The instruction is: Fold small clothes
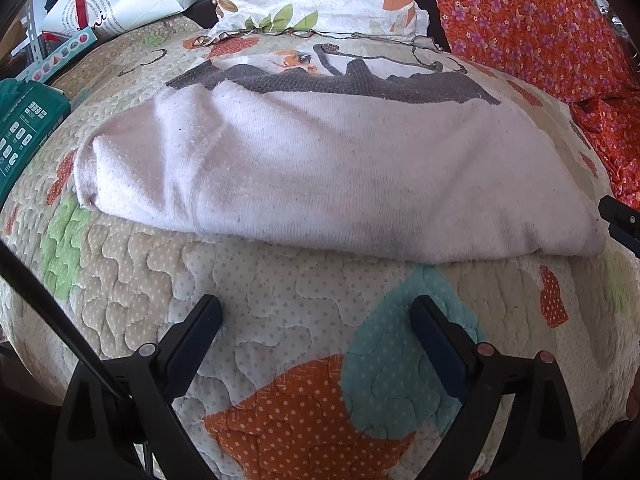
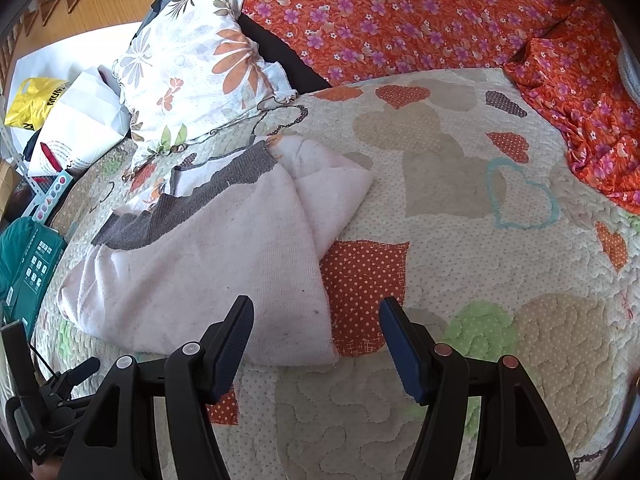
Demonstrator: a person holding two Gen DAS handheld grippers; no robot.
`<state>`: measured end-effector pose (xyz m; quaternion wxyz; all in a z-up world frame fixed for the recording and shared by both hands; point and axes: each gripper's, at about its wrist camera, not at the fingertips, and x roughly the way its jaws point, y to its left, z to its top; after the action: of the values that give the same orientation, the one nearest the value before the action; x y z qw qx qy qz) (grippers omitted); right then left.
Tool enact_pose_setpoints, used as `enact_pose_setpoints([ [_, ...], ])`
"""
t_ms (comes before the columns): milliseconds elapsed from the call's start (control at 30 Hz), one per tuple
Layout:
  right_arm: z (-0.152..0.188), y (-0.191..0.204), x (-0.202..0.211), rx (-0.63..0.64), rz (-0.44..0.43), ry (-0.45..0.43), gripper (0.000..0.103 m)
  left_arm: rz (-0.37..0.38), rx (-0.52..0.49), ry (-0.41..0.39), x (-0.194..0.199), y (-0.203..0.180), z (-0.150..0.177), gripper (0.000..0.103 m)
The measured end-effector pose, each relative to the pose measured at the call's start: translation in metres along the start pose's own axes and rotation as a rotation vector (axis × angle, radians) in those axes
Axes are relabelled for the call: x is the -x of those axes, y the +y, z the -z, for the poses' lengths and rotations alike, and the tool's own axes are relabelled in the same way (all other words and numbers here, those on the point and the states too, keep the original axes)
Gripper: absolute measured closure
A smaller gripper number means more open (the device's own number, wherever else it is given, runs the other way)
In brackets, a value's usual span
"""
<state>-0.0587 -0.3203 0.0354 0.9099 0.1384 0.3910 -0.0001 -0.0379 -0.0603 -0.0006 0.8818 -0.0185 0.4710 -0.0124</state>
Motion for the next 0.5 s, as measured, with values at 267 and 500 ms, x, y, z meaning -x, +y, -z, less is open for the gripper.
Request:
enact_pose_setpoints([
  [267,0.001,0.0018,-0.0003,-0.002,-0.002,0.005,0.032,0.0,0.001,0.0,-0.0002,-0.0003,0.0006,0.007],
  [500,0.0021,0.0047,-0.0022,0.004,0.001,0.01,0.032,0.0,0.001,0.0,0.0,-0.0006,0.0007,0.007],
])
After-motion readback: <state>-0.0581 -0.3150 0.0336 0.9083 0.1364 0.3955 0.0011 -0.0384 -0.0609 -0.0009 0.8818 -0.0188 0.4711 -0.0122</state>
